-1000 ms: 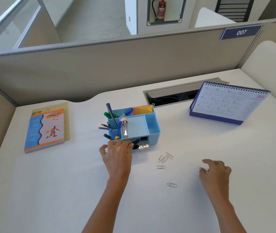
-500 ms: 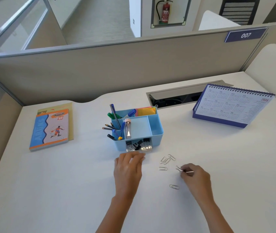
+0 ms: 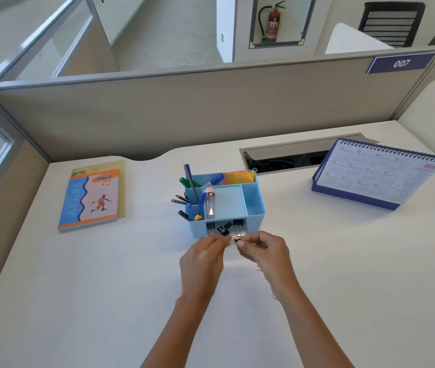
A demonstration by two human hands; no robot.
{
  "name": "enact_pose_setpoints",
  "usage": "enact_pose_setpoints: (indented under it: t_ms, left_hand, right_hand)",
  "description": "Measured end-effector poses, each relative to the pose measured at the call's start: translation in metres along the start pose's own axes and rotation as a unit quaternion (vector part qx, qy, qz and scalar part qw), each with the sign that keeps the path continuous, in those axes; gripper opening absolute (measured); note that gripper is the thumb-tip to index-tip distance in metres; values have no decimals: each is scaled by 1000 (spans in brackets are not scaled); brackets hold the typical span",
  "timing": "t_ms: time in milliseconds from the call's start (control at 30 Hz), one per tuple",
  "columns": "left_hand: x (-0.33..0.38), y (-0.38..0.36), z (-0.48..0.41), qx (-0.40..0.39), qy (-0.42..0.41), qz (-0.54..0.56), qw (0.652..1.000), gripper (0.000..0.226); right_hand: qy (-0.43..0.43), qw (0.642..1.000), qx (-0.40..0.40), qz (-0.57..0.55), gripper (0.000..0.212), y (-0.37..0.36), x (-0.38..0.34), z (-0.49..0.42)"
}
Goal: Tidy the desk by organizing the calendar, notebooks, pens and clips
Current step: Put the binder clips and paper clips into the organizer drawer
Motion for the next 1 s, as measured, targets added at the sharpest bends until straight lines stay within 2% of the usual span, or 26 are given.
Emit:
enact_pose_setpoints:
  t_ms: [233, 367, 500, 600, 700, 800, 867, 1000]
  left_hand:
    - [-5, -10, -19, 33, -11, -93, 995, 47]
    - [-11, -10, -12, 49, 13, -62, 997, 39]
    - [-32, -9, 9, 49, 106, 16, 993, 34]
    - [-42, -15, 19, 24, 138, 19, 990, 51]
    - [-46, -18, 15, 13, 153, 14, 988, 65]
    - [-50, -19, 10, 6, 170, 31, 985, 65]
    - [-53, -19, 7, 3, 179, 37, 983, 58]
    - [-57, -17, -1, 3, 201, 28, 979, 44]
  right_hand:
    - [58, 994, 60, 64, 12, -12, -16, -27]
    - [96, 984, 78, 126, 14, -11, -19, -28]
    - [185, 965, 120, 145, 17, 4, -21, -16]
    - [234, 945, 100, 207, 38, 5, -12, -13]
    - [222, 934, 54, 276, 66, 0, 4, -18]
    - [210, 919, 24, 333, 80, -7, 8, -23]
    - [211, 910, 18, 357, 75, -11, 4, -28]
    - [234, 899, 35, 368, 53, -10, -6, -42]
Point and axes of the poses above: each hand's wrist, its own z-axis away from the middle knuckle, its own y-axis out of the back of the hand, x = y × z, the point moved 8 cm from there along -z, towards the middle knuckle, and after that the axes turned 5 degrees about -z, right-handed, at the moved point
